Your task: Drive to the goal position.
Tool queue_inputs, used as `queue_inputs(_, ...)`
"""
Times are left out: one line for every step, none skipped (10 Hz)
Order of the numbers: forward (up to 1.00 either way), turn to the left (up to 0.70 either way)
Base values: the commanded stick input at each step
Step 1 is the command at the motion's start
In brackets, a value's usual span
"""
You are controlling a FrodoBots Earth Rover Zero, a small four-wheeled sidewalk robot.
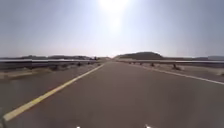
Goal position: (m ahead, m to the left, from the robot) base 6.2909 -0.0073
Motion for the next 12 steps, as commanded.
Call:
queue_inputs(0.7,0.0)
queue_inputs(0.7,0.0)
queue_inputs(0.7,0.0)
queue_inputs(0.7,0.0)
queue_inputs(0.7,0.0)
queue_inputs(0.7,0.0)
queue_inputs(0.7,0.0)
queue_inputs(0.7,0.0)
queue_inputs(0.7,0.0)
queue_inputs(0.7,0.0)
queue_inputs(0.7,0.0)
queue_inputs(0.7,0.0)
